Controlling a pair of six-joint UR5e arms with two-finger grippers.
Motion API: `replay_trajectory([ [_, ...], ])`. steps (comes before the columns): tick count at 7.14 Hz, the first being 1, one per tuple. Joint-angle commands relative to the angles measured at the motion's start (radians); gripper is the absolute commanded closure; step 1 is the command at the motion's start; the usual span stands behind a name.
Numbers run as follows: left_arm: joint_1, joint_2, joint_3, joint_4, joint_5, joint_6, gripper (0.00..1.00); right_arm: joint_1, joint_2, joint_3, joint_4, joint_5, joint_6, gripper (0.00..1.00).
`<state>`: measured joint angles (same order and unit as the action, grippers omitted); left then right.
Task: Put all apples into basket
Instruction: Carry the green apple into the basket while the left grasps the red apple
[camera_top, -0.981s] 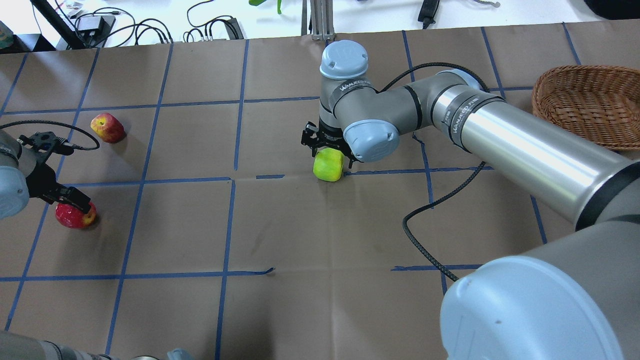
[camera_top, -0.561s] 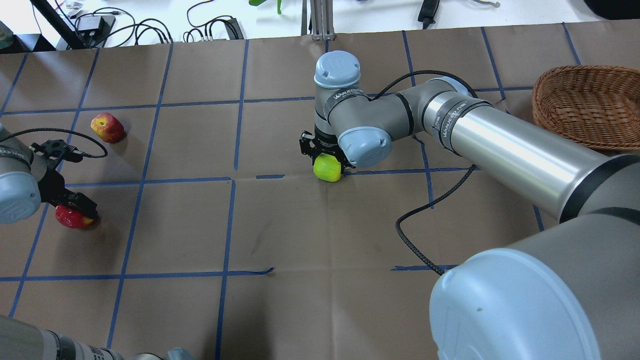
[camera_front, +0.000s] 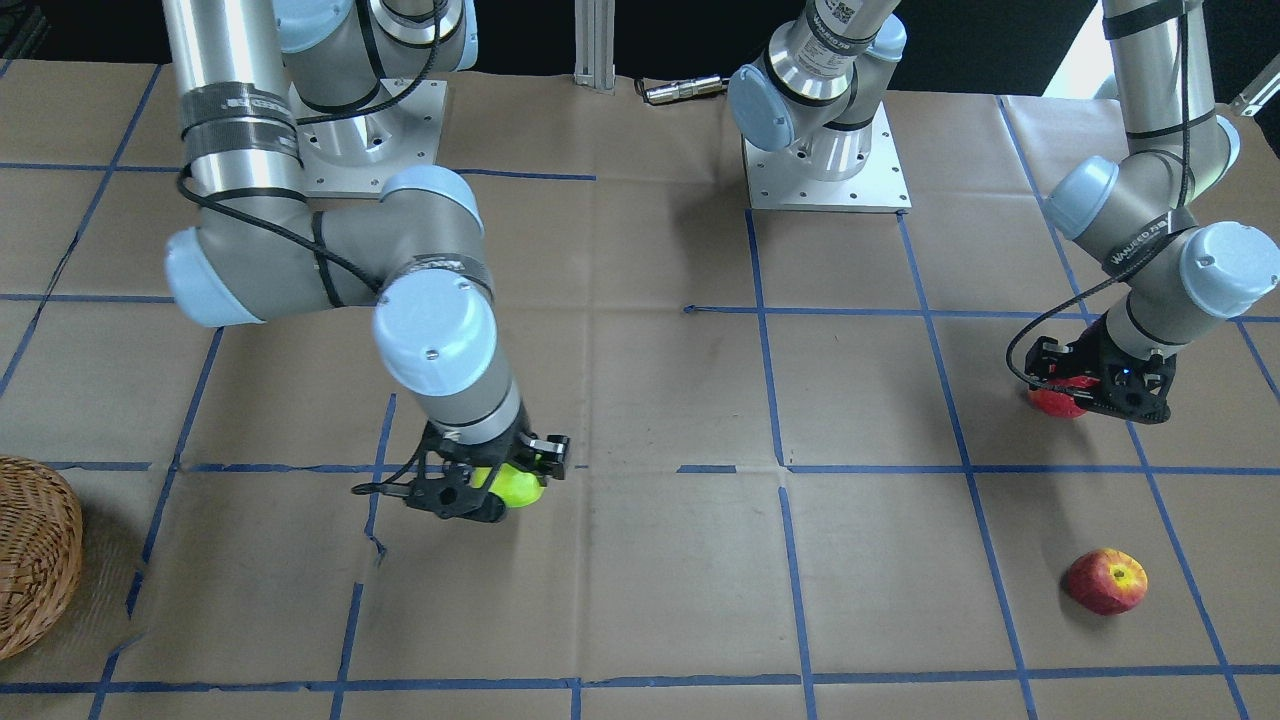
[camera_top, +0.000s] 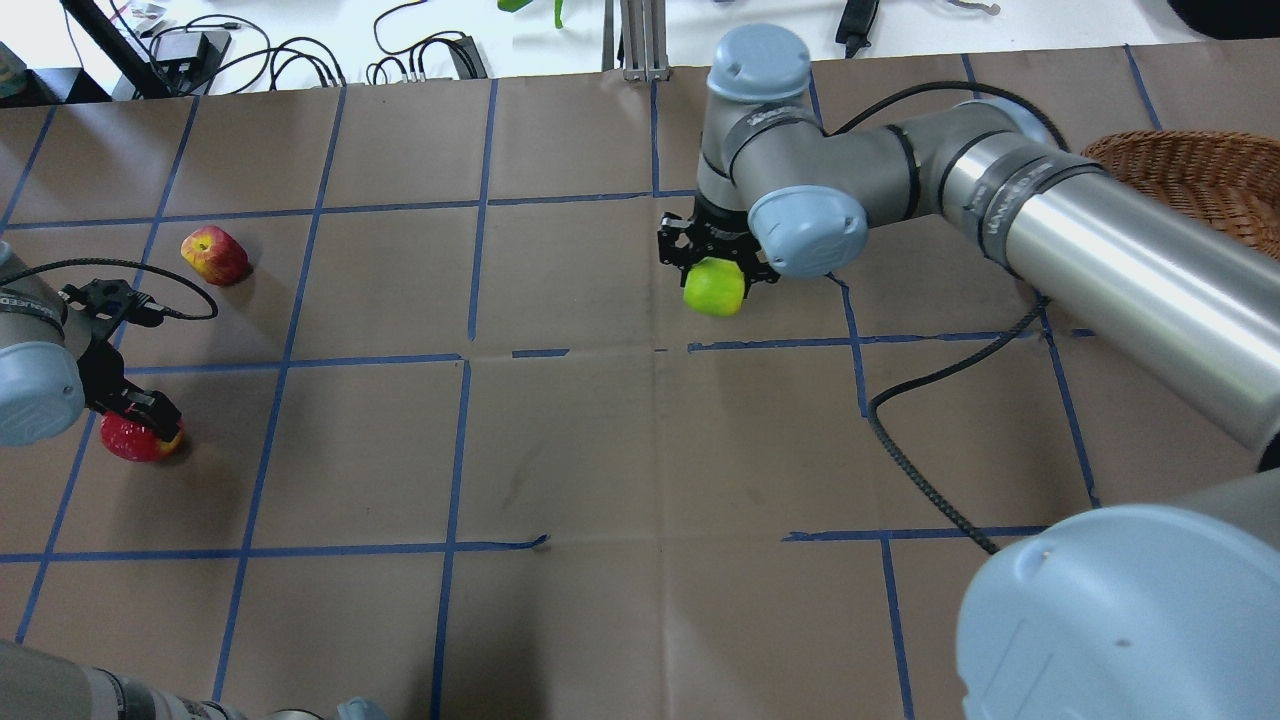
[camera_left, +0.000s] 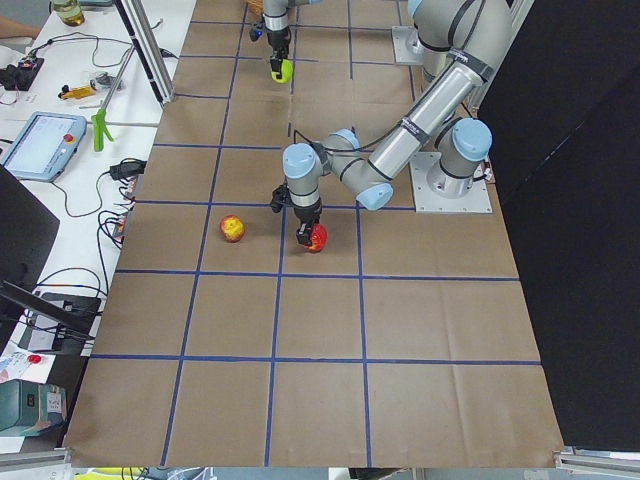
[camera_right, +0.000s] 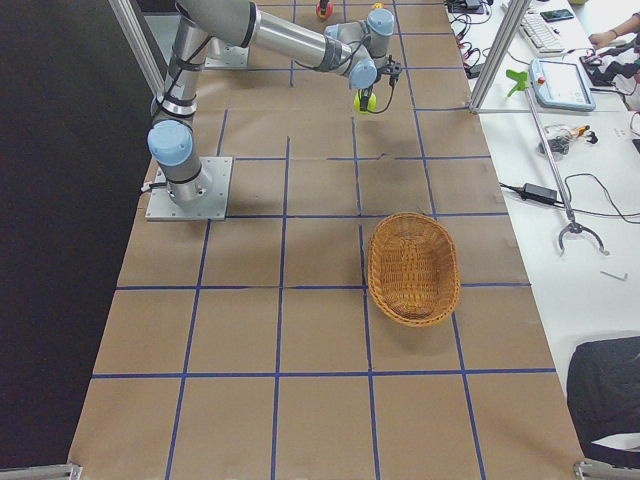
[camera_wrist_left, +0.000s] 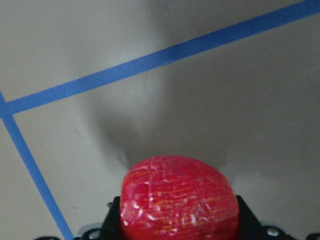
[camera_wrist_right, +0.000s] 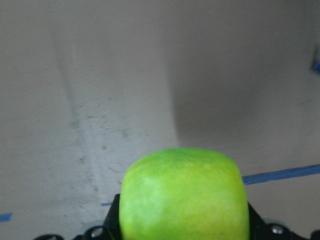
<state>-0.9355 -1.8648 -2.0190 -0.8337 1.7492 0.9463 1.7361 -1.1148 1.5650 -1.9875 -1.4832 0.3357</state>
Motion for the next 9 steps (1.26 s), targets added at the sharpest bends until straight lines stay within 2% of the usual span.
replay_trajectory([
  [1, -0.046, 0.056, 0.003, -0.04, 0.0, -0.029, 0.74, -0.247, -0.086, -0.002, 0.163, -0.006, -0.417, 0.84],
  [2, -0.139, 0.111, 0.011, -0.091, -0.028, -0.106, 0.74, -0.344, -0.1, 0.004, 0.195, -0.006, -0.526, 0.84],
  [3, -0.272, 0.187, 0.014, -0.187, -0.136, -0.271, 0.74, -0.421, -0.1, 0.009, 0.2, -0.014, -0.696, 0.84],
  [4, -0.414, 0.218, 0.02, -0.221, -0.154, -0.489, 0.74, -0.514, -0.1, -0.003, 0.196, -0.09, -0.831, 0.84],
  [5, -0.562, 0.21, 0.043, -0.219, -0.218, -0.662, 0.74, -0.603, -0.094, -0.01, 0.159, -0.138, -1.048, 0.84],
  [6, -0.665, 0.166, 0.078, -0.208, -0.334, -0.843, 0.74, -0.697, -0.073, -0.041, 0.113, -0.132, -1.146, 0.83],
  [7, -0.754, 0.074, 0.147, -0.182, -0.333, -0.927, 0.74, -0.746, -0.015, -0.115, 0.105, -0.129, -1.179, 0.82],
  [9, -0.894, -0.11, 0.283, -0.159, -0.327, -1.027, 0.74, -0.82, 0.164, -0.303, 0.078, -0.103, -1.375, 0.83],
])
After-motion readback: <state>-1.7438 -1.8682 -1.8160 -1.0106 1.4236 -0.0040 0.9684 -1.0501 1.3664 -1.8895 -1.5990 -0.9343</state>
